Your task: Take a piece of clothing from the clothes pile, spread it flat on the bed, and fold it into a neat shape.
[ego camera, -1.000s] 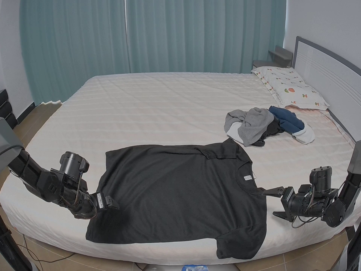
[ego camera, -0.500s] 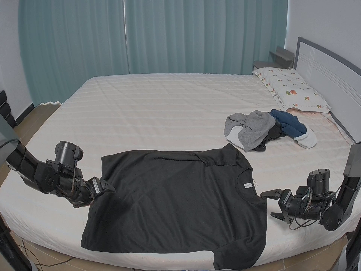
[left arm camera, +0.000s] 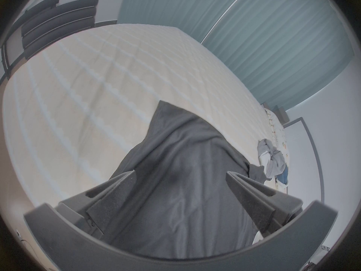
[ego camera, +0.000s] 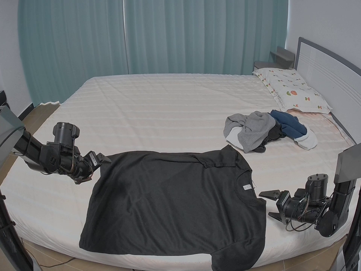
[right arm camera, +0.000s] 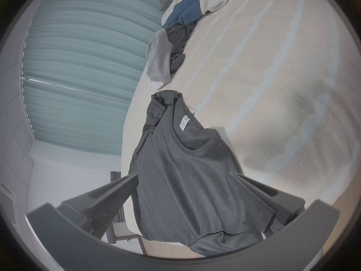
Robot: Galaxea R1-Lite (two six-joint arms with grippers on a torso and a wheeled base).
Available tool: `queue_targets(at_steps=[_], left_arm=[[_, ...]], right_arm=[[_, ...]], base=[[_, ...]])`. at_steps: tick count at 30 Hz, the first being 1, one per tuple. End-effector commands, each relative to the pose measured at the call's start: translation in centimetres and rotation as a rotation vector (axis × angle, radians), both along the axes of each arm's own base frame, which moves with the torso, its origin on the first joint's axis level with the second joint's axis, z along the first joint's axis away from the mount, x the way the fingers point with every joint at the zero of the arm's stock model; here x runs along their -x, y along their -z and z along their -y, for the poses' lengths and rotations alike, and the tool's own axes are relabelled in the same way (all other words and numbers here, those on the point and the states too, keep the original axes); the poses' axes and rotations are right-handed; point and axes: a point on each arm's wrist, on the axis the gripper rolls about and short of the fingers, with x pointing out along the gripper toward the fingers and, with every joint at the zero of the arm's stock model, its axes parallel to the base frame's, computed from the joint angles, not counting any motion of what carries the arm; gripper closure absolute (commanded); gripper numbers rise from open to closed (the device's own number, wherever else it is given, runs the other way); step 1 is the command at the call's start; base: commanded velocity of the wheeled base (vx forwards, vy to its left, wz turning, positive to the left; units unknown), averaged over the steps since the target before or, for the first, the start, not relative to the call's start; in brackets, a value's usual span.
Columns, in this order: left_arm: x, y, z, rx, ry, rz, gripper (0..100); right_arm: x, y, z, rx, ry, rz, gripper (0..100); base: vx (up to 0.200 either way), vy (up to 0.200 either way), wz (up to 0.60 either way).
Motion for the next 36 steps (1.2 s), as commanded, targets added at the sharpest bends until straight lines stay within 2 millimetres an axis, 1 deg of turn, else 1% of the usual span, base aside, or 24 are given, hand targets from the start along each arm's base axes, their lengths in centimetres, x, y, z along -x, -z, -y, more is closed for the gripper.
queue_targets(at_steps=[1,4,7,11,13,14,15,19,22,25,27,28,32,36], left_arm=[[-4.3,2.6,-0.8,0.028,-0.007,-0.011,0],[-6.5,3.9,-1.2,0.026,-0.016,0.004,0],[-8.5,4.4,-1.7,0.026,-0.025,0.03,0],[-10.3,5.0,-1.8,0.027,-0.028,0.057,0],[-10.5,5.2,-1.8,0.026,-0.029,0.059,0],[-11.5,5.5,-1.7,0.022,-0.029,0.082,0],[-11.9,5.5,-1.8,0.025,-0.034,0.09,0],[-12.7,6.1,-1.9,0.042,-0.061,0.106,0],[-12.8,6.5,-2.0,0.035,-0.07,0.12,0],[-13.0,7.3,-2.5,0.018,-0.094,0.119,0],[-13.1,7.4,-2.9,0.007,-0.115,0.129,0],[-13.2,7.4,-3.4,0.0,-0.134,0.144,0],[-13.1,7.5,-3.8,-0.002,-0.144,0.15,0],[-13.2,8.4,-3.6,-0.004,-0.139,0.138,0]], right_arm=[[0.0,1.1,0.1,-0.005,0.012,-0.04,0],[-0.1,1.2,0.2,-0.006,0.019,-0.04,0],[-0.2,1.2,0.4,-0.017,0.031,-0.043,0],[-0.2,1.2,0.4,-0.027,0.04,-0.048,0],[-0.2,1.2,0.4,-0.028,0.038,-0.049,0],[-0.2,1.2,0.4,-0.028,0.037,-0.05,0],[-0.1,1.2,0.4,-0.028,0.037,-0.052,0],[0.0,1.2,0.4,-0.027,0.036,-0.055,0],[0.0,1.2,0.3,-0.028,0.033,-0.057,0],[0.0,1.4,0.2,-0.024,0.027,-0.061,0],[0.0,1.5,0.2,-0.021,0.026,-0.065,0],[0.1,1.5,0.2,-0.019,0.026,-0.064,0],[0.2,1.5,0.2,-0.023,0.027,-0.05,0],[0.4,1.8,0.2,-0.023,0.027,-0.034,0]], base=[[0.0,0.0,0.0],[0.0,0.0,0.0],[0.0,0.0,0.0],[0.0,0.0,0.0],[0.0,0.0,0.0],[0.0,0.0,0.0],[0.0,0.0,0.0],[0.0,0.0,0.0],[0.0,0.0,0.0],[0.0,0.0,0.0],[0.0,0.0,0.0],[0.0,0.0,0.0],[0.0,0.0,0.0],[0.0,0.0,0.0]])
